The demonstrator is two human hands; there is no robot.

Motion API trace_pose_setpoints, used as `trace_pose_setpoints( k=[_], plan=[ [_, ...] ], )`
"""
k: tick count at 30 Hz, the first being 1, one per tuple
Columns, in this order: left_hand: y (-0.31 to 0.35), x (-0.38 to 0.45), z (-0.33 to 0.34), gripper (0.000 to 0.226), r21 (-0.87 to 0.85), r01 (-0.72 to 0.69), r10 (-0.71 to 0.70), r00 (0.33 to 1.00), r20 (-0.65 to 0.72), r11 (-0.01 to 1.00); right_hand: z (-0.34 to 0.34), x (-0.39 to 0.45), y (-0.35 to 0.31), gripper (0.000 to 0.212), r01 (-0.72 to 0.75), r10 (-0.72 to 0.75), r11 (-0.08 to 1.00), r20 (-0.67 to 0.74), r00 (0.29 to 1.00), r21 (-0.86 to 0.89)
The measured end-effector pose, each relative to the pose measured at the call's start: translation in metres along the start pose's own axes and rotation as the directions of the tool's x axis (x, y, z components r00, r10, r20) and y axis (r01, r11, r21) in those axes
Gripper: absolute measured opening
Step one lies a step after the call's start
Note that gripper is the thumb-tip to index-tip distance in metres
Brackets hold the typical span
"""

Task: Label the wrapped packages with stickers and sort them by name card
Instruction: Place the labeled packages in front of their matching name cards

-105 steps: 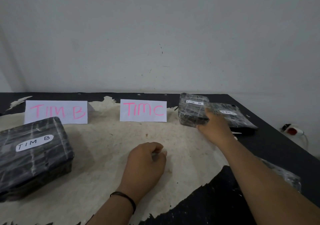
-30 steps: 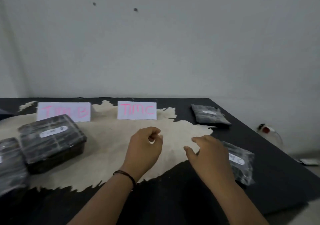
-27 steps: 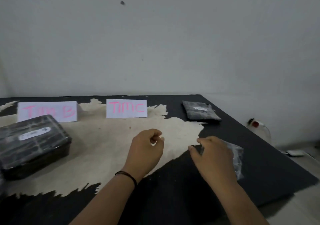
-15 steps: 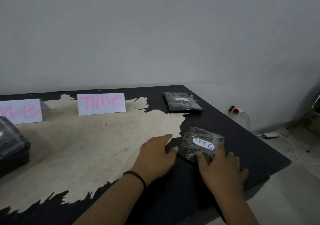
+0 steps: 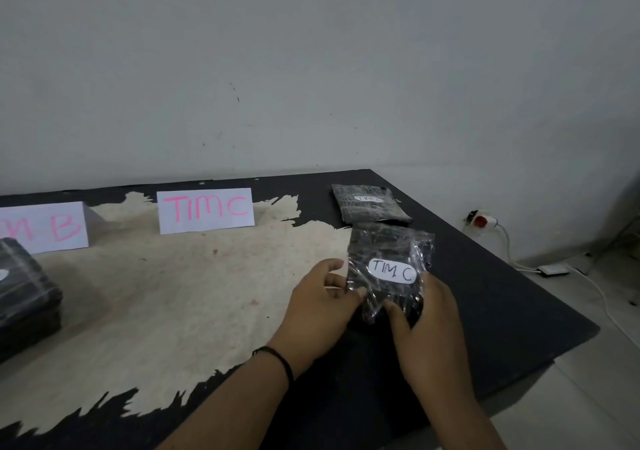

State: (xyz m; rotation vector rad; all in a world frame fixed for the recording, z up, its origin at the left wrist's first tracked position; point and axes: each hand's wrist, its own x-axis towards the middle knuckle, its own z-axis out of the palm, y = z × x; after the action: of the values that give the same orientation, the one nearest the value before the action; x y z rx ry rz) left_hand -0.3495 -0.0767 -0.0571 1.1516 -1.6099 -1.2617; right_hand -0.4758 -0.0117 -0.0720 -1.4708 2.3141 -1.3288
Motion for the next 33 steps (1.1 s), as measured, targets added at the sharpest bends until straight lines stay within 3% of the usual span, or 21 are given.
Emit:
trace_pose_setpoints(
  k=[3,7,10,14,17,19,21,27,33],
  plan=[
    [0.003,0.004,-0.016,0.023,-0.028,0.009,-0.013,0.993,-0.117,1.000,0.005,0.006,-0.014,0.060,-0.089,0.081,0.986,0.065,0.995,0.141],
    [0.002,0.009,-0.048,0.008,-0.011,0.026,-0.028,0.978,-0.205,1.000,0.023,0.022,-0.038,0.029,-0.088,0.021,0.947,0.215,0.976,0.307],
    [-0.007,0.013,-0.076,0.008,0.117,0.063,-0.027,0.958,-0.287,0.991,0.050,0.033,-0.056,0.024,-0.022,-0.063,0.964,0.310,0.949,0.264],
    [-0.022,0.012,-0.110,0.035,0.275,0.160,-0.024,0.898,-0.440,0.948,0.093,0.043,-0.082,0.031,0.107,-0.184,0.973,0.406,0.895,0.206],
    [-0.025,0.010,-0.130,0.042,0.331,0.221,-0.021,0.857,-0.515,0.917,0.120,0.049,-0.099,0.027,0.180,-0.252,0.964,0.452,0.855,0.198],
    [-0.026,0.010,-0.139,0.031,0.353,0.228,-0.001,0.842,-0.540,0.908,0.133,0.051,-0.107,0.024,0.212,-0.281,0.957,0.464,0.840,0.198],
    [-0.027,0.011,-0.145,0.005,0.378,0.246,0.014,0.823,-0.568,0.893,0.143,0.051,-0.112,0.022,0.258,-0.326,0.944,0.461,0.825,0.204],
    [-0.036,0.015,-0.154,0.014,0.435,0.334,0.000,0.794,-0.608,0.836,0.157,0.047,-0.104,0.032,0.370,-0.411,0.912,0.414,0.812,0.179],
    [-0.040,0.019,-0.153,0.049,0.496,0.413,0.024,0.750,-0.661,0.764,0.156,0.046,-0.102,0.056,0.411,-0.457,0.889,0.418,0.785,0.200]
  ],
)
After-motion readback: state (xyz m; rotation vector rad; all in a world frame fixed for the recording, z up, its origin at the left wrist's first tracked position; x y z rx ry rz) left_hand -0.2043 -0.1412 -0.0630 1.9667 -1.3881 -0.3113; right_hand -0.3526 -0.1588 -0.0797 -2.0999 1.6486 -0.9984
